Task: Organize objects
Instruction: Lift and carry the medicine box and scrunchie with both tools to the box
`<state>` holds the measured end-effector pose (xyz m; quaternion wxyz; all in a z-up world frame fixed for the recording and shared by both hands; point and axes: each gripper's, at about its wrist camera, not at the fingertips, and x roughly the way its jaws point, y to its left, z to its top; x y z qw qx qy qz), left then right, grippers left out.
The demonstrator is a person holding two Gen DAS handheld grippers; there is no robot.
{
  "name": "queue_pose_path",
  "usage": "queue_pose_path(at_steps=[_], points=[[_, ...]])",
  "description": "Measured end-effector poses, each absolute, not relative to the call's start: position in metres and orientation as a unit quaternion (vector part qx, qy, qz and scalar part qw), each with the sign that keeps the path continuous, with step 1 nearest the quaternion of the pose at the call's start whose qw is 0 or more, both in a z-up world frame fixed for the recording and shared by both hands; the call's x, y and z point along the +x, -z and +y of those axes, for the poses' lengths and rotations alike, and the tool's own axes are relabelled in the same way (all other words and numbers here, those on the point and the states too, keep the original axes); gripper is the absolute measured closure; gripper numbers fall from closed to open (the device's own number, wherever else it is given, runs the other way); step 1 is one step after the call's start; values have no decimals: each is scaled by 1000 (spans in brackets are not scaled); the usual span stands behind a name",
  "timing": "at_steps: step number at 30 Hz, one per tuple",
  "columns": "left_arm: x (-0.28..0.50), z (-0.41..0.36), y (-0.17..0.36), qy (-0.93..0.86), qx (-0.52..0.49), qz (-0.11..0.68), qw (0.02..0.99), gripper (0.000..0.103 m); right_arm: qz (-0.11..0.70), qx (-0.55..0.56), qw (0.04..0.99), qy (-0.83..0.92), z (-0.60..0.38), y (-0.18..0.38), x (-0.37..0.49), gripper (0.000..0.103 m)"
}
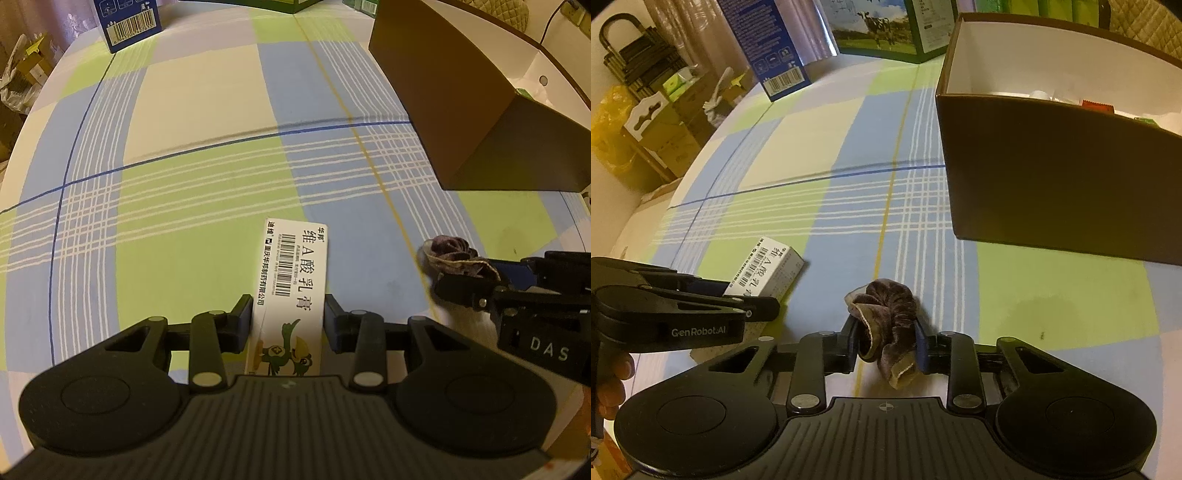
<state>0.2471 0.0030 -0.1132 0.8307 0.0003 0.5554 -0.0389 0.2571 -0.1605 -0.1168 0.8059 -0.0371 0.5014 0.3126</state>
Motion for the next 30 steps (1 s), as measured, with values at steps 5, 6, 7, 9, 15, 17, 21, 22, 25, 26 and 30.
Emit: queue_pose_path(at_steps=[5,6,7,9,15,17,21,22,25,26,30], points=[[242,-4,108,39,-1,550,834,68,497,-38,806,-319,-169,110,254,81],[241,-6,106,40,-1,548,835,68,495,-38,807,-321,-171,109,253,81],[240,-7,104,40,-1,546,837,68,493,-39,807,-322,-173,107,253,81],[238,-11,99,40,-1,542,840,68,489,-39,809,-325,-178,104,252,81],[233,-22,81,42,-4,529,848,68,474,-34,815,-332,-197,89,252,82],[231,-26,74,43,-5,524,851,68,470,-31,817,-334,-204,84,253,82],[228,-39,60,49,-7,512,857,68,463,-23,819,-338,-217,75,254,82],[228,-42,56,51,-7,509,859,68,461,-21,820,-339,-220,72,254,82],[228,-54,45,59,-7,500,864,68,456,-16,821,-343,-230,65,255,82],[229,-59,41,62,-6,497,866,68,454,-14,821,-345,-233,62,255,82],[233,-77,27,75,-5,482,873,68,443,-9,825,-351,-244,50,257,82]])
